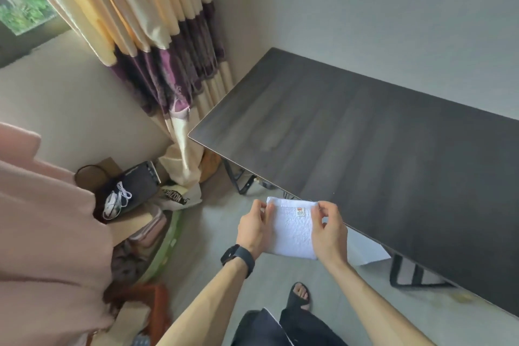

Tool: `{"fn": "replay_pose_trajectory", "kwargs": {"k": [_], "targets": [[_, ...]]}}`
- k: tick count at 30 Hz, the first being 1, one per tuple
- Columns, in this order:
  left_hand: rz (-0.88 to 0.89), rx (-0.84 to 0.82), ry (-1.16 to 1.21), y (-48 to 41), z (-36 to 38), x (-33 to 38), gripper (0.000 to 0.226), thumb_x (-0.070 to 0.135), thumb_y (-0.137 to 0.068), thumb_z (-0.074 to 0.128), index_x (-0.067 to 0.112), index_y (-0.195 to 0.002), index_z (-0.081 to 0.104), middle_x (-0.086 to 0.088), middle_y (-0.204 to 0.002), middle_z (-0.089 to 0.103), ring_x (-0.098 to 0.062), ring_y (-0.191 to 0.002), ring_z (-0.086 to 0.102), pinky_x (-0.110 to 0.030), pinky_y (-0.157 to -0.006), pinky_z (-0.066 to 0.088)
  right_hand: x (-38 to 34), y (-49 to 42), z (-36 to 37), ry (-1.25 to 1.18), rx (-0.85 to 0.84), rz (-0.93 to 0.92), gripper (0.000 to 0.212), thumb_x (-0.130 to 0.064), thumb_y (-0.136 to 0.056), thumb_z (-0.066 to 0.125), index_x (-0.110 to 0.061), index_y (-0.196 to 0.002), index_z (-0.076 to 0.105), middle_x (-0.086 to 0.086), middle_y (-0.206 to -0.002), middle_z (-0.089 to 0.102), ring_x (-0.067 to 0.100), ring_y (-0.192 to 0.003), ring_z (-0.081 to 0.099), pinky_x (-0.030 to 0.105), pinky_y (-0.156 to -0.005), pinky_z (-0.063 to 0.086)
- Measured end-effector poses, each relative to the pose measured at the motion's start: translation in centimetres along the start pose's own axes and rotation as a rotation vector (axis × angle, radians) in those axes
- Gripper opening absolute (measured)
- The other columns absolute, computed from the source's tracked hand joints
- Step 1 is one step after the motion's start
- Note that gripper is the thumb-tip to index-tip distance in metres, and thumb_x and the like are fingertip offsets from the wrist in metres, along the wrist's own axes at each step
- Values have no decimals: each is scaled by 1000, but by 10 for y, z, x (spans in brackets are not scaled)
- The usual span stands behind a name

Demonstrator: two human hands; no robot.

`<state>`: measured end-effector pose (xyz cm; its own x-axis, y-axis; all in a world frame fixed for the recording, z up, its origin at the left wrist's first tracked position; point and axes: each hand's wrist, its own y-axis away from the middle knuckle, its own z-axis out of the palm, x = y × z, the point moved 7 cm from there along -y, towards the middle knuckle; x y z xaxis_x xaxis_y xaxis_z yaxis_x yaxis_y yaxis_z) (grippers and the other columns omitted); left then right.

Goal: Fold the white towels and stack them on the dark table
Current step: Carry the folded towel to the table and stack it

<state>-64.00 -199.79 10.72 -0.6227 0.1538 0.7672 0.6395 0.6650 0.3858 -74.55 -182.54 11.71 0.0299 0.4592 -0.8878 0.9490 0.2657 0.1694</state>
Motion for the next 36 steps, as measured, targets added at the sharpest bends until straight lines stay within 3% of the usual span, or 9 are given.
{"fn": "replay_pose_trajectory", "kwargs": {"k": [4,7,10,18,23,28,32,36], "targets": [[-18,-26,-25,-69,-4,28,33,51,-100,42,20,-94,51,6,-81,62,-15,-71,56,-32,-62,42,-19,-60,18,23,19,43,7,-30,-100,52,-26,-105,57,-15,-97,61,1,-87,55,5,-71,36],[-18,-87,-37,-120,-2,46,31,50,-99,44,21,-90,49,7,-76,60,-13,-66,52,-30,-59,40,-24,-103,31,41,62,92,14,-29,-100,53,-21,-109,60,-11,-99,62,10,-91,55,16,-75,34],[-11,-190,-84,-180,6,58,22,43,-98,46,22,-91,48,5,-84,62,-12,-69,54,-27,-56,39,-21,-145,48,20,111,177,15,-31,-100,52,-23,-110,60,-13,-101,62,12,-96,57,24,-81,37],[62,-386,-250,-314,22,106,22,45,-100,39,24,-96,47,1,-95,63,-21,-82,58,-31,-65,44,-37,-235,82,50,261,286,21,-34,-102,47,-22,-116,57,-10,-109,60,13,-101,55,26,-84,38],[104,-410,-269,-385,42,124,21,44,-100,39,26,-94,47,5,-92,62,-17,-81,58,-28,-59,42,-28,-297,101,51,303,331,25,-34,-102,44,-21,-120,56,-10,-118,59,11,-107,53,26,-91,40],[142,-335,-317,-448,74,123,21,44,-101,37,28,-92,47,6,-90,62,-21,-84,59,-33,-66,48,-9,-367,111,68,306,312,22,-32,-103,44,-22,-119,55,-12,-117,56,7,-103,52,23,-89,39],[164,-304,-421,-476,93,117,9,26,-99,37,25,-98,45,3,-95,60,-27,-86,57,-36,-69,46,13,-404,122,121,278,297,20,-33,-103,42,-24,-116,55,-11,-110,56,9,-96,54,27,-88,42],[168,-284,-558,-486,97,111,16,14,-95,33,19,-104,45,3,-104,58,-31,-87,55,-44,-79,50,31,-414,140,196,224,309,19,-34,-104,39,-25,-115,52,-9,-109,54,15,-92,54,33,-87,43]]}}
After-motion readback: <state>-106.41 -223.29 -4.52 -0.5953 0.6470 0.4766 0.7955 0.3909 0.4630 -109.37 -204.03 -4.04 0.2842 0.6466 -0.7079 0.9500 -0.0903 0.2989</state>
